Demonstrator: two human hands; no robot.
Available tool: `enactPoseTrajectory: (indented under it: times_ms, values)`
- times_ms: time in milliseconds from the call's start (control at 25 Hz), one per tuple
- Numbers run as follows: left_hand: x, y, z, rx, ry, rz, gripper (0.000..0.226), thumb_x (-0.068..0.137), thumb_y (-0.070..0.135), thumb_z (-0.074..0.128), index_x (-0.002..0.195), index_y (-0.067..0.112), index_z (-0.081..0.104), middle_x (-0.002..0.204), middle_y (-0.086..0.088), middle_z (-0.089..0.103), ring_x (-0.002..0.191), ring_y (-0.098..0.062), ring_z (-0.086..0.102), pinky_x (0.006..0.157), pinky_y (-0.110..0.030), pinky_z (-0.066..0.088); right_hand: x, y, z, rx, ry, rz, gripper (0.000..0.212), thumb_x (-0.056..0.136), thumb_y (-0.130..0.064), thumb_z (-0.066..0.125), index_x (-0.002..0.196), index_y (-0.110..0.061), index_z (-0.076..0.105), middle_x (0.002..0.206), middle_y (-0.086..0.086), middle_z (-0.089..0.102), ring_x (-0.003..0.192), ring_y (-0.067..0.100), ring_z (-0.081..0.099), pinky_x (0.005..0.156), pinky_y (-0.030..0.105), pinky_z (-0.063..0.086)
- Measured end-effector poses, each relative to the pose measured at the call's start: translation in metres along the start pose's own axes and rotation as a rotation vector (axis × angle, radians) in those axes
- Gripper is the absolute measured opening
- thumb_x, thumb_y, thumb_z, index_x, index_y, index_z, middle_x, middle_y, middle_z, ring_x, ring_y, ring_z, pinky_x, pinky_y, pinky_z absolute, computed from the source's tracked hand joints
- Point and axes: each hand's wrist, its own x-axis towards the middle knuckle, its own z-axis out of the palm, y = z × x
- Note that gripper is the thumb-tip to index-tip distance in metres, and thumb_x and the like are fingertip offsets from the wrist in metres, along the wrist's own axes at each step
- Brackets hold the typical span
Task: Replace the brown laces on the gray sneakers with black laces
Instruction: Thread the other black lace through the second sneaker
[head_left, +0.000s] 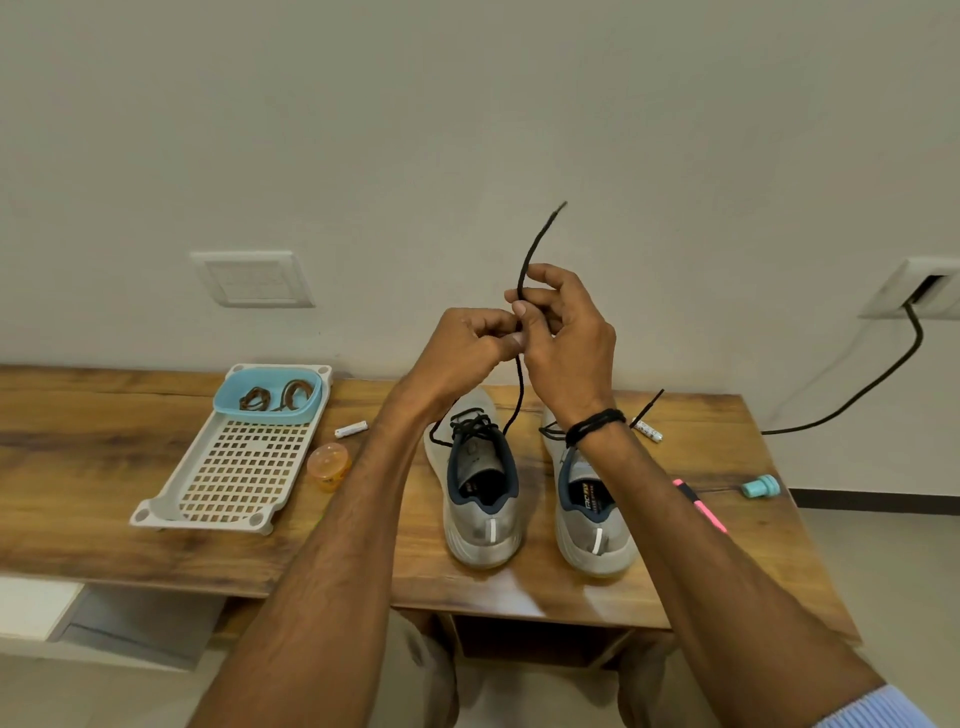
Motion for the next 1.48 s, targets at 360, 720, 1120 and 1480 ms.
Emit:
enactPoseTrajectory:
  times_ms: [360, 720, 1120, 1480]
  values:
    - [0.009, -0.018, -0.006, 0.060, 0.200, -0.040, 0.019, 0.098, 0.006, 0.054, 0.110, 0.009, 0.068, 0.091, 0.000, 0.074, 0.076, 0.003, 0.066, 0.068, -0.013, 0.049, -0.001, 0.014, -0.007, 0.117, -0.340, 0.465, 0.031, 0.085, -0.016, 0.075, 0.111, -0.015, 0.059, 0.077, 0.007, 0.074, 0.067, 0.019, 0.073, 0.077, 0.041, 0.061]
    - [0.006, -0.014, -0.004, -0.064, 0.202, 0.000, 0.020, 0.096, -0.004, 0.049, 0.106, 0.003, 0.065, 0.085, -0.006, 0.074, 0.085, -0.011, 0.068, 0.076, -0.019, 0.055, -0.004, 0.020, 0.003, -0.262, -0.235, 0.201, 0.044, 0.081, -0.042, 0.074, 0.115, -0.021, 0.055, 0.109, -0.004, 0.048, 0.081, 0.004, 0.054, 0.059, 0.009, 0.037]
    - [0.004, -0.011, -0.001, -0.234, 0.147, 0.018, 0.030, 0.093, -0.015, 0.040, 0.091, 0.008, 0.059, 0.075, -0.005, 0.067, 0.078, -0.015, 0.066, 0.081, -0.029, 0.055, -0.017, 0.029, 0.019, -0.255, -0.175, 0.044, 0.026, 0.097, -0.040, 0.052, 0.113, -0.022, 0.061, 0.082, 0.000, 0.066, 0.073, 0.011, 0.059, 0.059, 0.019, 0.042]
    - [0.003, -0.009, -0.004, -0.411, 0.167, -0.059, 0.035, 0.092, -0.019, 0.035, 0.091, 0.008, 0.057, 0.077, -0.012, 0.066, 0.083, -0.021, 0.063, 0.083, -0.033, 0.058, -0.010, 0.027, 0.020, -0.030, -0.225, 0.194, 0.024, 0.089, -0.024, 0.063, 0.113, -0.024, 0.069, 0.096, -0.011, 0.072, 0.087, 0.003, 0.066, 0.079, 0.020, 0.054]
